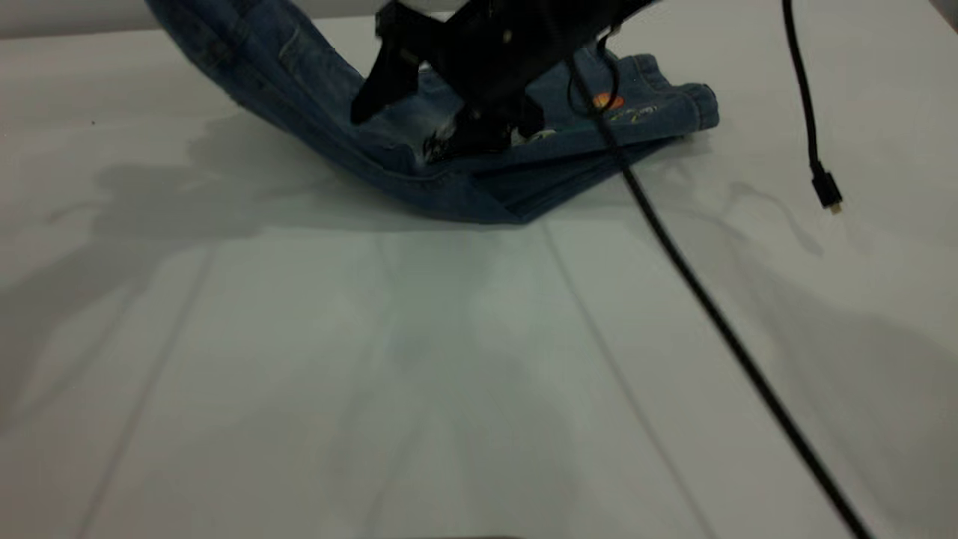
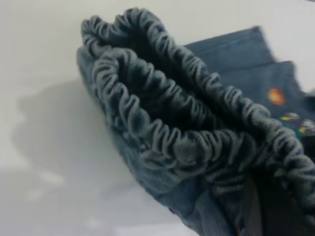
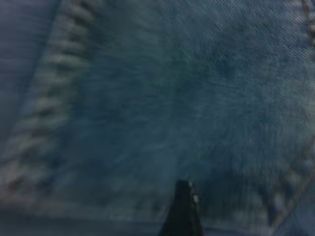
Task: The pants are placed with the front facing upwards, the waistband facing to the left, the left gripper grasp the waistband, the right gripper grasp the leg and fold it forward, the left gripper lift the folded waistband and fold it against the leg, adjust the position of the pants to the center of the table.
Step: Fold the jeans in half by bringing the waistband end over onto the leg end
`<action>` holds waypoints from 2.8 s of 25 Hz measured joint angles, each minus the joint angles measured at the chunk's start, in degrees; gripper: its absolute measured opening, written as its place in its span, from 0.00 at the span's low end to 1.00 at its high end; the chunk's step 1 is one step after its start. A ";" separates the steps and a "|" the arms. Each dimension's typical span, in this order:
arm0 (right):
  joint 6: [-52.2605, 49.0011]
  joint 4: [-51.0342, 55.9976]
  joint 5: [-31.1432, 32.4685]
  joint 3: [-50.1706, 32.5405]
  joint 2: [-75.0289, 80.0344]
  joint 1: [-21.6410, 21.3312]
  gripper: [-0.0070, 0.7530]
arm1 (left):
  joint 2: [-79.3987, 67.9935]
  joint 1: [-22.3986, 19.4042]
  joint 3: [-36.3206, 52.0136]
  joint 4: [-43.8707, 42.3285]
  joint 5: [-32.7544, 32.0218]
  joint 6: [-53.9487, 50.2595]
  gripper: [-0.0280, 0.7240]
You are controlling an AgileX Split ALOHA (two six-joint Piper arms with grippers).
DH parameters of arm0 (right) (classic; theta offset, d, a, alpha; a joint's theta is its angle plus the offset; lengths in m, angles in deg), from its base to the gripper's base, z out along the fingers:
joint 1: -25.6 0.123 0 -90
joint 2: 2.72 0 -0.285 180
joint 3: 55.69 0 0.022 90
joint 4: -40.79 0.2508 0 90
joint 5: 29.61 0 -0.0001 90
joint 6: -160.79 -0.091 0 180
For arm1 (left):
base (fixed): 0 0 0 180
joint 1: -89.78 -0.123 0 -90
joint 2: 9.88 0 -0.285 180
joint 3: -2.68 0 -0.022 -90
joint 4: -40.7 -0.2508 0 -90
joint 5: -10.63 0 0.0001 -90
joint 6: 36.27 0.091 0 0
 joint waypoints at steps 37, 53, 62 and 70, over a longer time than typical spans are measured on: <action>-3.59 -15.23 22.50 16.03 -0.06 -9.78 0.71 | 0.44 14.44 -7.01 -0.55 3.18 1.98 0.12; -7.79 -16.66 26.50 25.25 -8.79 -20.70 0.66 | -24.48 25.78 -16.87 0.30 12.80 2.00 0.14; -7.81 -16.72 28.21 25.32 -8.78 -20.64 0.66 | -28.63 25.77 -22.46 0.16 4.43 5.94 0.66; -7.86 -18.41 28.28 25.66 -8.78 -20.64 0.66 | -15.20 23.88 -22.46 -10.68 -0.60 6.89 0.82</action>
